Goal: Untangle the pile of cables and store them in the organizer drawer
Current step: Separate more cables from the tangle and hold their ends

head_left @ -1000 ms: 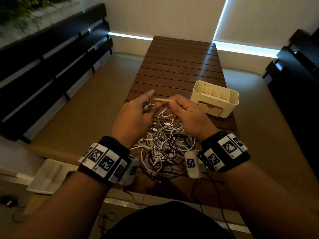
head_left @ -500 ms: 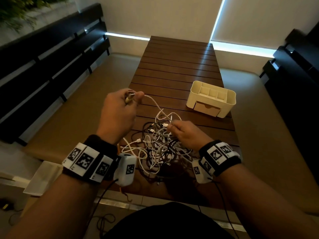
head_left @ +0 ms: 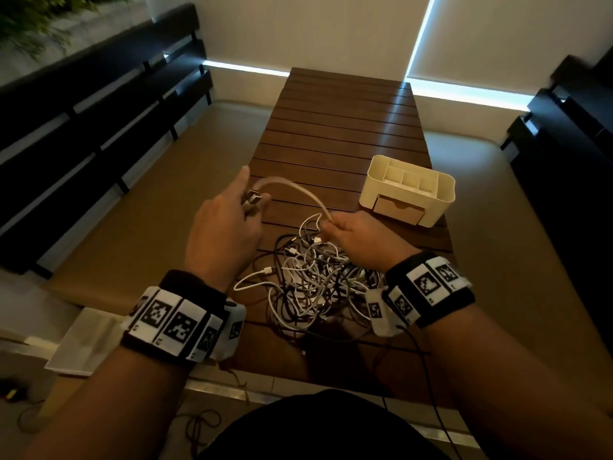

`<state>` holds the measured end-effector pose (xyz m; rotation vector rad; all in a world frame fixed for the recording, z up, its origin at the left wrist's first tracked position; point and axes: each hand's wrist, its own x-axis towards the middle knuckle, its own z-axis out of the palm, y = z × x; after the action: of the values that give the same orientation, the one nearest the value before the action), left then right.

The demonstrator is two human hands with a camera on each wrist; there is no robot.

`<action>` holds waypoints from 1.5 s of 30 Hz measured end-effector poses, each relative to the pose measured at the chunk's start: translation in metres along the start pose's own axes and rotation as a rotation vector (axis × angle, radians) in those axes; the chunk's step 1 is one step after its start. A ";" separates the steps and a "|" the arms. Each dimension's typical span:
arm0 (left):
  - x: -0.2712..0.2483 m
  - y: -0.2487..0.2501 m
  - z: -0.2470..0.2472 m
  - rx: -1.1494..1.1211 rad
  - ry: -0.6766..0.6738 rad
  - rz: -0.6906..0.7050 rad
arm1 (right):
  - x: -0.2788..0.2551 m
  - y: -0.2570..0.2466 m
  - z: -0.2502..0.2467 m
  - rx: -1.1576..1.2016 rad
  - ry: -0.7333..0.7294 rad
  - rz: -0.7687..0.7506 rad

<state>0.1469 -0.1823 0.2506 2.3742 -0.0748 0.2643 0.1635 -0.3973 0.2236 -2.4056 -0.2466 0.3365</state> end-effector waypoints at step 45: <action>-0.045 -0.014 0.022 -0.379 -0.729 0.242 | -0.031 -0.003 0.027 0.146 -0.271 0.157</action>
<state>0.1086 -0.1878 0.2161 1.9657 -0.6910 -0.4763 0.1253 -0.3870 0.2112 -2.2366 -0.1476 0.7298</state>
